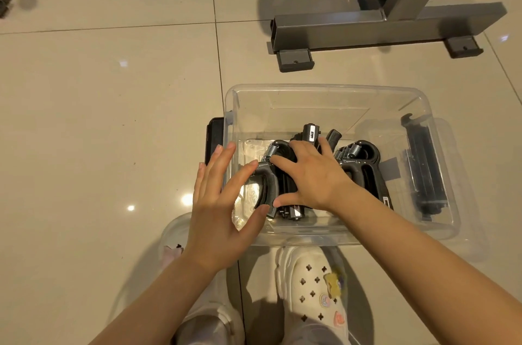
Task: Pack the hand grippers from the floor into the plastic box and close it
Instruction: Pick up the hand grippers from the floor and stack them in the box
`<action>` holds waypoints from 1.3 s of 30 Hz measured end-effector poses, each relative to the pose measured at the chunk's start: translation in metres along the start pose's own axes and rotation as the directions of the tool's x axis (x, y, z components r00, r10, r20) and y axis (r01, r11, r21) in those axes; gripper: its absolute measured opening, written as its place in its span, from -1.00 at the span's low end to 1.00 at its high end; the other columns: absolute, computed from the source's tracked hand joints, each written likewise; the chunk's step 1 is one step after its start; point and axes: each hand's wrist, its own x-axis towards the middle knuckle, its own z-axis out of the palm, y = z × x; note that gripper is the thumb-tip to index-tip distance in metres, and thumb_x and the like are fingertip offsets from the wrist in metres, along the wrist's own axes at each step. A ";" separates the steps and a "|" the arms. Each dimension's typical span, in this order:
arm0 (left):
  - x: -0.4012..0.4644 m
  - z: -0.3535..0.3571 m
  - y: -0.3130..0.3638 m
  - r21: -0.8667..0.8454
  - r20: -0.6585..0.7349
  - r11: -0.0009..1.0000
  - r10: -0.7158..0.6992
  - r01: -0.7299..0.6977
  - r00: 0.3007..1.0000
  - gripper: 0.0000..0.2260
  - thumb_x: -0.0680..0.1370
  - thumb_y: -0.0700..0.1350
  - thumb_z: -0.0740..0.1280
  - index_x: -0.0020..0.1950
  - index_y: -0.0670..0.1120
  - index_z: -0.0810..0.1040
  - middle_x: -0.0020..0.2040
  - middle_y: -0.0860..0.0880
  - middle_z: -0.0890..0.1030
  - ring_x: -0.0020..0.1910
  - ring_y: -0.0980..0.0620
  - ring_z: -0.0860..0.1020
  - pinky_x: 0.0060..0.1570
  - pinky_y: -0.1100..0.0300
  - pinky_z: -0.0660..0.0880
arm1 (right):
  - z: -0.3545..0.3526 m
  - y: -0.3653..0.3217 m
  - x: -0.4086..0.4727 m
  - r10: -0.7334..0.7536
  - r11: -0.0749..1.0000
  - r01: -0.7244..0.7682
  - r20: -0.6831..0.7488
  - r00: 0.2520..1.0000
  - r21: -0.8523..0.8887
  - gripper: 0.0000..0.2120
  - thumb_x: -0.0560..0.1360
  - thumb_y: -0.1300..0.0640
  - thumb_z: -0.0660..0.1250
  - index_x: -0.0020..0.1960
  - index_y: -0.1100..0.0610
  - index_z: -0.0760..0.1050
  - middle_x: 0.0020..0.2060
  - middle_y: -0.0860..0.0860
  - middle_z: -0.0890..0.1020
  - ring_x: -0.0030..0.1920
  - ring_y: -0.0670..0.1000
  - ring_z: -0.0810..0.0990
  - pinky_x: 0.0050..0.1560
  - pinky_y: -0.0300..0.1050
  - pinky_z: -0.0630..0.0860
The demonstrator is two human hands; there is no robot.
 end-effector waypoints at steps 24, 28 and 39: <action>-0.043 -0.298 0.192 0.337 0.276 0.935 0.017 -0.113 0.961 -0.74 0.49 0.04 0.38 0.17 0.12 0.50 0.07 0.14 0.56 0.04 0.19 0.55 0.07 0.15 0.51 | -0.222 -0.096 -0.245 -0.059 0.791 0.252 -0.341 0.938 0.557 -0.49 0.47 -0.12 0.35 0.37 -0.15 0.30 0.25 -0.07 0.47 0.18 -0.04 0.50 0.18 -0.07 0.48; -0.092 -0.355 0.201 0.339 0.184 0.941 -0.050 -0.015 0.982 -0.71 0.49 0.07 0.37 0.19 0.13 0.49 0.07 0.12 0.56 0.01 0.22 0.55 0.09 0.15 0.53 | -0.254 -0.158 -0.257 -0.164 0.749 0.390 -0.420 0.893 0.537 -0.54 0.48 -0.09 0.34 0.35 -0.13 0.33 0.22 -0.08 0.49 0.12 -0.07 0.52 0.07 -0.18 0.47; -0.263 -0.507 0.080 0.331 -0.111 0.848 -0.401 0.414 0.909 -0.75 0.49 0.07 0.38 0.15 0.14 0.52 0.01 0.17 0.56 0.02 0.24 0.53 0.06 0.23 0.49 | -0.304 -0.423 -0.157 -0.513 0.792 0.571 -0.269 0.815 0.217 -0.49 0.48 -0.08 0.37 0.38 -0.10 0.31 0.36 -0.02 0.39 0.16 -0.05 0.49 0.10 -0.19 0.48</action>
